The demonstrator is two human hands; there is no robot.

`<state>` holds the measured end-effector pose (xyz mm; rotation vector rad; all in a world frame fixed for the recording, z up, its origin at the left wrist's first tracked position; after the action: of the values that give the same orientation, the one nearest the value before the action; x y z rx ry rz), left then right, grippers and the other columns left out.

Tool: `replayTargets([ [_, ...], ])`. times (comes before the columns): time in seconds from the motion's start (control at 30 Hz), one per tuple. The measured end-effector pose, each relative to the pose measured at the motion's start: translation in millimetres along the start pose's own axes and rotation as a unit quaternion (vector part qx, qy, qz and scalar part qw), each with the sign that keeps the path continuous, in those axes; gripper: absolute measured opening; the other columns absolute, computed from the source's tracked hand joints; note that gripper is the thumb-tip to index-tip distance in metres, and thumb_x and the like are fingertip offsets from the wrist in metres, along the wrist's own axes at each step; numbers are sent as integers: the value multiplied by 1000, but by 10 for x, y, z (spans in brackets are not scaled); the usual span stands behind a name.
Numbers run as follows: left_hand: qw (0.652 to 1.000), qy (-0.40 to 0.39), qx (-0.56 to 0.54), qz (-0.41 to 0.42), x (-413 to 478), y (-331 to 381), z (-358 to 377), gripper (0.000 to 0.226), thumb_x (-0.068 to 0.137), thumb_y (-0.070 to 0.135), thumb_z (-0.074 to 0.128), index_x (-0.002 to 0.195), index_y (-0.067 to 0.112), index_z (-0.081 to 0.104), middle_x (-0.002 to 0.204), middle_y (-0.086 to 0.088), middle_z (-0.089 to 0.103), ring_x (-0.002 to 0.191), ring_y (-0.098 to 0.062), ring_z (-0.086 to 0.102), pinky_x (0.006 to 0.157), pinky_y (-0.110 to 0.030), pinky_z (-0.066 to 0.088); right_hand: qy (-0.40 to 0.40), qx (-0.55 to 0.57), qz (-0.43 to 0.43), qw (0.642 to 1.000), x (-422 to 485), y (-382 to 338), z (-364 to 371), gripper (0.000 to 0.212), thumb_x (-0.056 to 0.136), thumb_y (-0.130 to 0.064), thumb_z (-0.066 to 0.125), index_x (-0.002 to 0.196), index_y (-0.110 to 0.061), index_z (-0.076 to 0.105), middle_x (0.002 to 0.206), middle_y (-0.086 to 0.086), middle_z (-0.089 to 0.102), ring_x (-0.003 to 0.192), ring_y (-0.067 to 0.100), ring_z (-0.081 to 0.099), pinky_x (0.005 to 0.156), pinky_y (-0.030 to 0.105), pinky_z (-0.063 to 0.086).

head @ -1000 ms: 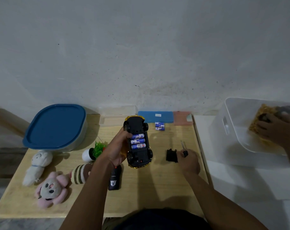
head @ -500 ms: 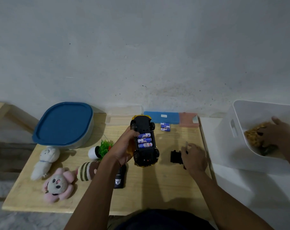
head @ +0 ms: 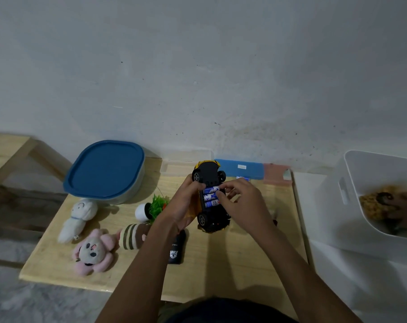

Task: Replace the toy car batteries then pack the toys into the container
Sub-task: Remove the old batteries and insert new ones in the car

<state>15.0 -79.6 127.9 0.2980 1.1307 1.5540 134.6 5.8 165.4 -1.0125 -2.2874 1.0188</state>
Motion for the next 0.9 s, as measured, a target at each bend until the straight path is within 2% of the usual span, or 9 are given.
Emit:
replayTargets([
  [0.07, 1000, -6, -6, 12, 0, 2, 4, 62, 76, 14, 57, 137, 10, 46, 126, -24, 60, 105, -35, 63, 87, -48, 56, 15, 3, 16, 1000, -7, -8, 21, 20, 86, -31, 71, 102, -20, 71, 96, -7, 62, 78, -2, 57, 65, 10, 46],
  [0.17, 1000, -5, -23, 21, 5, 3, -10, 58, 77, 8, 59, 133, 6, 45, 112, -18, 67, 95, -29, 68, 80, -44, 59, 20, 23, 48, 998, -15, -9, 68, 21, 86, -28, 71, 103, -16, 72, 95, -3, 66, 80, 2, 60, 70, 13, 50],
  [0.23, 999, -10, -15, 26, 5, 3, -20, 49, 81, 4, 59, 128, 7, 46, 103, -13, 71, 90, -27, 70, 75, -42, 59, 9, 40, 80, 996, -19, 17, 108, 21, 87, -25, 70, 106, -15, 71, 97, -2, 68, 84, 3, 62, 71, 13, 51],
  [0.33, 999, -23, 5, 34, 10, -14, -37, 29, 92, -4, 53, 116, 12, 48, 102, -14, 71, 91, -28, 70, 74, -41, 58, 1, 83, 129, 988, -41, 62, 148, 23, 87, -24, 70, 107, -14, 69, 99, -1, 69, 88, 6, 65, 71, 14, 53],
  [0.5, 999, -21, 17, 44, 8, -47, -32, 18, 92, -5, 53, 101, 11, 49, 102, -18, 69, 90, -30, 69, 72, -39, 57, -9, 112, 167, 980, -45, 70, 159, 21, 85, -24, 70, 104, -14, 68, 96, -2, 69, 87, 8, 65, 64, 12, 49],
  [0.77, 998, -21, 3, 55, 15, 28, -30, 31, 92, -2, 54, 121, 8, 48, 106, -19, 68, 94, -32, 67, 76, -42, 57, -30, 137, 175, 975, 22, 32, 174, 17, 86, -27, 69, 98, -17, 66, 94, -2, 68, 85, 6, 65, 66, 17, 51],
  [0.9, 998, -14, -30, 49, 16, 39, -45, 42, 86, 3, 58, 127, 10, 49, 108, -17, 69, 93, -31, 67, 76, -43, 59, -47, 154, 165, 973, 38, 13, 153, 13, 86, -26, 68, 93, -16, 65, 91, -1, 67, 84, 8, 64, 63, 16, 48],
])
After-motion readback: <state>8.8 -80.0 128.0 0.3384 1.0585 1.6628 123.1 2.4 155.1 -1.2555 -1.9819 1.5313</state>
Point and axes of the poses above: each hand's wrist, its own x-axis towards the middle knuckle, its own z-axis out of the palm, y = z × x, the point moved 6 cm from there along x, towards the middle knuckle
